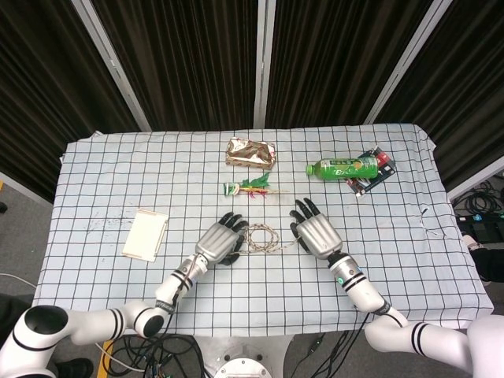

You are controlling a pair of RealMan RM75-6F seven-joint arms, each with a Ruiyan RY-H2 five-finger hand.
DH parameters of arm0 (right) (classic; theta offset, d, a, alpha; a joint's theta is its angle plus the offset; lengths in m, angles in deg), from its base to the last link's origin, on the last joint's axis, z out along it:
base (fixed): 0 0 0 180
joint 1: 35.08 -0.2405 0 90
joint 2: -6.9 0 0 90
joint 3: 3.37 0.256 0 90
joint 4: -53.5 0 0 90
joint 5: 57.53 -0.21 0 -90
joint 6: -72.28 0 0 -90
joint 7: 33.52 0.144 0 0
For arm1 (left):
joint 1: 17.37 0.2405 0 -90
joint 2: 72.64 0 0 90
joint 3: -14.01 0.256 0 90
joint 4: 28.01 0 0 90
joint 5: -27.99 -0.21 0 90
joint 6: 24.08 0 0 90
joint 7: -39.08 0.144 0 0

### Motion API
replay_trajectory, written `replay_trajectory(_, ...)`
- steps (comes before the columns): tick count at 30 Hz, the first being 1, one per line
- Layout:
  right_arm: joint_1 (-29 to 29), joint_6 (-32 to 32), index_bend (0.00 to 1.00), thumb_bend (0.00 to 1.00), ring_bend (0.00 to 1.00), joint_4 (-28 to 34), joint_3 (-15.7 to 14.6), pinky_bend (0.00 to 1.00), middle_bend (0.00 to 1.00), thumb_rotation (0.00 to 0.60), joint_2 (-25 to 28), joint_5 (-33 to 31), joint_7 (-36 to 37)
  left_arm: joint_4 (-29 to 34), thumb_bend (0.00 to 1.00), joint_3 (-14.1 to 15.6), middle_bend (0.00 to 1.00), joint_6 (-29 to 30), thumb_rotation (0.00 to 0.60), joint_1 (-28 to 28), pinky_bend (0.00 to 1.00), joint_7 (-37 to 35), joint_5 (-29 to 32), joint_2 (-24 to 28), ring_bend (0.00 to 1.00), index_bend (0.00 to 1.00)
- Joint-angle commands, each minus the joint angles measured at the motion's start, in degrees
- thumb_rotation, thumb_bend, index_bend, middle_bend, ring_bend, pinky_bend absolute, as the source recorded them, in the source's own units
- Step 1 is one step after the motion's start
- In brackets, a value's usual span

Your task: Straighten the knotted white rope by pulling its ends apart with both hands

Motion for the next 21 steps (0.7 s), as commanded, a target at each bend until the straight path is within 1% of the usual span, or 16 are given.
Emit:
replay_trajectory(1, 0.0, -0.2, 0.66, 0.51, 0.00, 0.2, 0.2, 0.00, 0.22, 0.600, 0.1, 0.0, 0.1, 0.3, 0.40, 0.0, 0.12, 0.0, 0.567, 0.0, 0.00, -0.1, -0.1, 0.4, 0.00, 0.61)
replay_trajectory(6, 0.4, -1.1, 0.66, 0.52, 0.00, 1.2, 0.6, 0.00, 0.22, 0.600, 1.2, 0.0, 0.3, 2.0, 0.41, 0.1, 0.12, 0.9, 0.567, 0.8, 0.00, -0.6, -0.5, 2.1, 0.00, 0.61)
replay_trajectory(10, 1.2, -2.4, 0.66, 0.53, 0.00, 2.8, 0.9, 0.00, 0.22, 0.600, 3.2, -0.2, 0.6, 4.0, 0.41, 0.4, 0.12, 2.8, 0.564, 2.1, 0.00, -1.7, -1.6, 4.9, 0.00, 0.61)
replay_trajectory(14, 3.0, -4.3, 0.67, 0.53, 0.00, 4.8, 1.2, 0.00, 0.22, 0.600, 6.5, -0.9, 1.6, 5.6, 0.41, 1.4, 0.12, 5.7, 0.569, 5.0, 0.00, -5.6, -3.4, 9.1, 0.00, 0.62)
replay_trajectory(21, 6.4, -6.6, 0.67, 0.53, 0.00, 7.4, 1.0, 0.00, 0.22, 0.600, 13.0, -2.0, 4.8, 4.3, 0.41, 3.3, 0.13, 10.3, 0.571, 10.2, 0.00, -13.2, -5.9, 14.9, 0.00, 0.62)
